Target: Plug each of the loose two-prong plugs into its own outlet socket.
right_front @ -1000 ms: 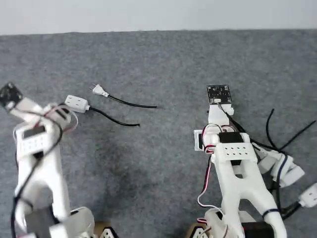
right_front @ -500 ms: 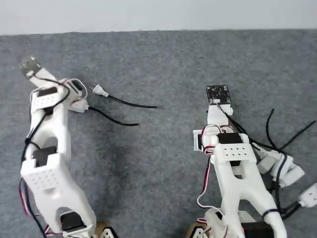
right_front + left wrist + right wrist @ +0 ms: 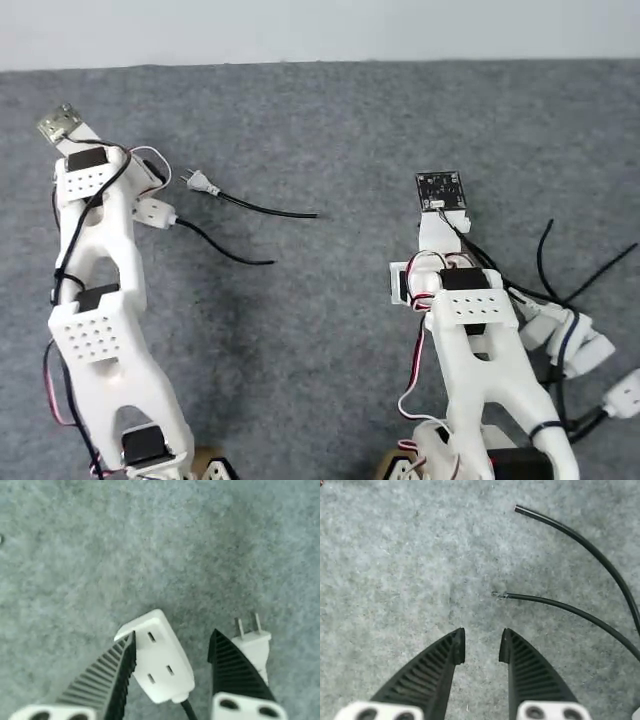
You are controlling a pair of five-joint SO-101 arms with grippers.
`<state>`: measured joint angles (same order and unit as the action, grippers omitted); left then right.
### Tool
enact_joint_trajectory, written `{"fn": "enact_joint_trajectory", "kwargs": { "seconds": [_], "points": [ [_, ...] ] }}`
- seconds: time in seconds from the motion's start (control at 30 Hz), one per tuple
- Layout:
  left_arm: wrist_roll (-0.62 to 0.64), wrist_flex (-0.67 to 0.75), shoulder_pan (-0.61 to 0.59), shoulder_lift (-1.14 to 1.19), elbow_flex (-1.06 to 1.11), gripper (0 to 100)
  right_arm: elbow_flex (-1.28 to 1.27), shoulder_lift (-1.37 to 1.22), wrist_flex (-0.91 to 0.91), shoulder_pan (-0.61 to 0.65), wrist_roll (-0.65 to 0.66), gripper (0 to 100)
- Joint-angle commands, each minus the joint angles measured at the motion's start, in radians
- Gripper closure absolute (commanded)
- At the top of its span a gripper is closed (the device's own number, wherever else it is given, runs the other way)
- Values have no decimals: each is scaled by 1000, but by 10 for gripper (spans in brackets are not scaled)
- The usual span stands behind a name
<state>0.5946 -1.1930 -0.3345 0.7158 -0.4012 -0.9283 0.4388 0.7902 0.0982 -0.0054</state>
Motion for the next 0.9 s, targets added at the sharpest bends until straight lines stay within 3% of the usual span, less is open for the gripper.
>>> {"fn": "enact_joint_trajectory", "kwargs": {
  "seconds": [0.0, 0.47, 0.73, 0.87],
  "points": [
    [25, -25, 0, -66, 45, 772, 9, 30, -16, 7, 12, 887],
    [52, 150, -9, -89, 142, 771, 9, 30, -16, 7, 14, 887],
    [-51, 112, 43, -60, 116, 776, 9, 30, -16, 7, 46, 887],
    [-54, 80, 63, -58, 105, 849, 9, 30, -16, 7, 51, 887]
  ]
}}
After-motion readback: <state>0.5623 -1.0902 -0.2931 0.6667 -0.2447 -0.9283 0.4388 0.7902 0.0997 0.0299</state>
